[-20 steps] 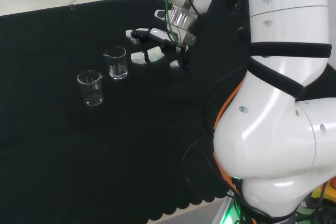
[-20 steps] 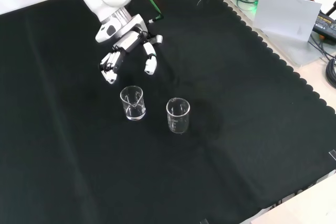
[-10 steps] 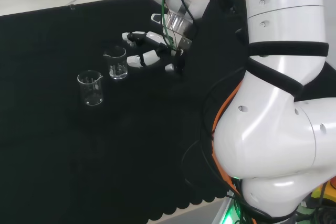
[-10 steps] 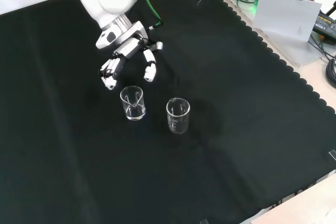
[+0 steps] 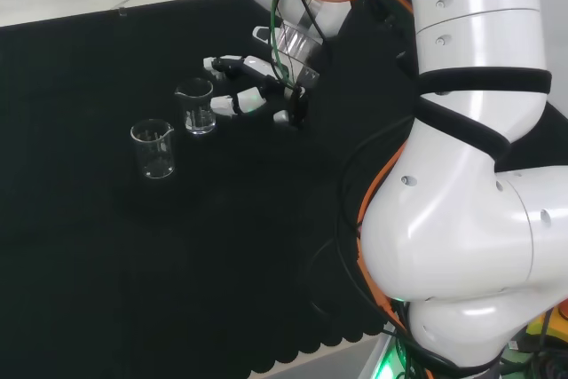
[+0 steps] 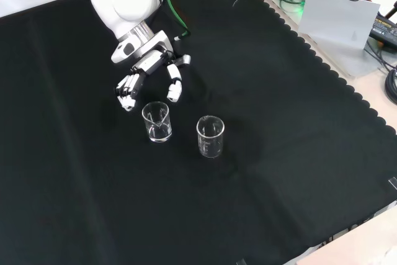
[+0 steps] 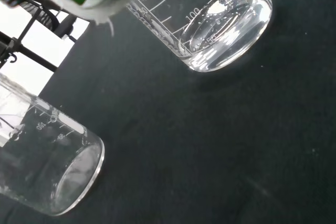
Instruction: Pick up the beaker on the right.
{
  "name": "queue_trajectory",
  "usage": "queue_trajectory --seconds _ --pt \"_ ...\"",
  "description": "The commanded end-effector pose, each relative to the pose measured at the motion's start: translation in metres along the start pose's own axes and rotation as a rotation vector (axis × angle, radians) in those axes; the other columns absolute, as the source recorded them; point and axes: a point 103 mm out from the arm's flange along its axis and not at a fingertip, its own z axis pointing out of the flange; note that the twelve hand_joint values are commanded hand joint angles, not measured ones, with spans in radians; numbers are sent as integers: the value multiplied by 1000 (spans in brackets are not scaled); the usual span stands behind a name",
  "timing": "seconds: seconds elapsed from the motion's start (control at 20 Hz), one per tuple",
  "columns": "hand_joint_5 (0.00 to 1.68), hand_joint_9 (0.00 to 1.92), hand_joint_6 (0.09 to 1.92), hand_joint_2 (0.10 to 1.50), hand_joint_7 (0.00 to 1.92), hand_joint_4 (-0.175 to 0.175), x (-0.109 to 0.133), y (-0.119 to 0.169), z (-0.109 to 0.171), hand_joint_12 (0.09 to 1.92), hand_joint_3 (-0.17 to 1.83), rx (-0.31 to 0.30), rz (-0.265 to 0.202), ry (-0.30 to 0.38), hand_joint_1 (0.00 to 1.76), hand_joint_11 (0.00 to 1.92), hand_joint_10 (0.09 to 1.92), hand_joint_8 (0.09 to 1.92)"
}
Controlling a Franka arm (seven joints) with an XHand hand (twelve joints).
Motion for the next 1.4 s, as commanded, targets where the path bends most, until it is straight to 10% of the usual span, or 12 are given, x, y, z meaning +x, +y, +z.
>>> queue_trajectory --seconds 0.05,1.4 --pt "378 332 87 532 234 -28 1 7 7 1196 603 8 -24 30 871 0 596 576" --pt "472 426 87 522 340 -30 3 29 31 1254 639 -18 -73 136 875 0 590 603"
